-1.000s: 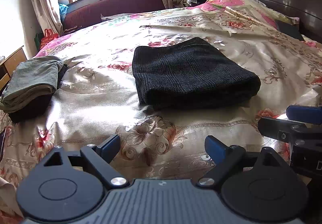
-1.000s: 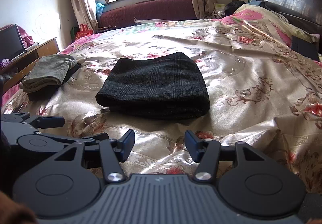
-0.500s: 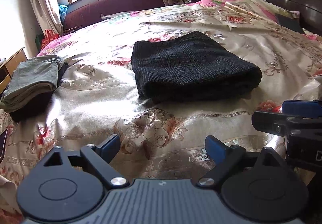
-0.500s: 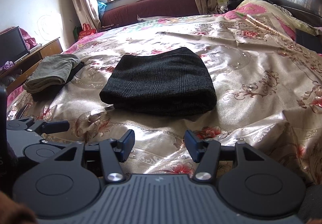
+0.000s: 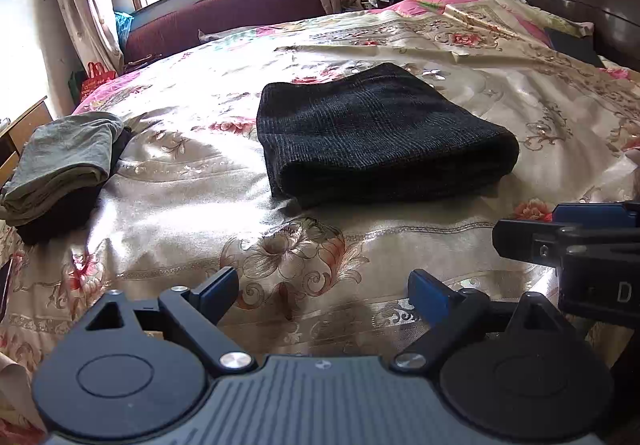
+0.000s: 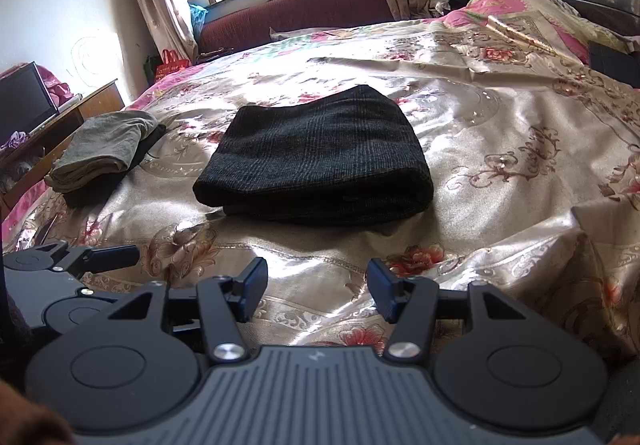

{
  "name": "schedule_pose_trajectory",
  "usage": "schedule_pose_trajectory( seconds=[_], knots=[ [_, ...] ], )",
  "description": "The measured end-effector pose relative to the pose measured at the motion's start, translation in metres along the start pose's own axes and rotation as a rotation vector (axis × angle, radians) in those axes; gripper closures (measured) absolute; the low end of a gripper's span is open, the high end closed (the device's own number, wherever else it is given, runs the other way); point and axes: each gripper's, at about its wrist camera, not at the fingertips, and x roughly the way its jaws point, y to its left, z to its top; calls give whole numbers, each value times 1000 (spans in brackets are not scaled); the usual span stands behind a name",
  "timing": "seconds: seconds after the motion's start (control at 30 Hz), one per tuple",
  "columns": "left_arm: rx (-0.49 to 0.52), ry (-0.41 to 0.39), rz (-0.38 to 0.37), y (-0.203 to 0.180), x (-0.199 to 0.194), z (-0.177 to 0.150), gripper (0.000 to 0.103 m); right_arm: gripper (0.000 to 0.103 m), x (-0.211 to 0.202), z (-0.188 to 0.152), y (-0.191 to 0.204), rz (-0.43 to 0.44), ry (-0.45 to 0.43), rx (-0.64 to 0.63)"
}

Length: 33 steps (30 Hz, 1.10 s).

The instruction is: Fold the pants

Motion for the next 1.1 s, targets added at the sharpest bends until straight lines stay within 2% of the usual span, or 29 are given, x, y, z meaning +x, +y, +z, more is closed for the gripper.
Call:
schedule_pose_trajectory(
  seconds=[0.33,1.1],
  knots=[
    [-80,10,-4,15,3,2,0,46,7,-1,-2,-7,29,5],
    [-96,4,-9,19,2,1,0,43,15,-4,0,-21,60,-9]
  ],
)
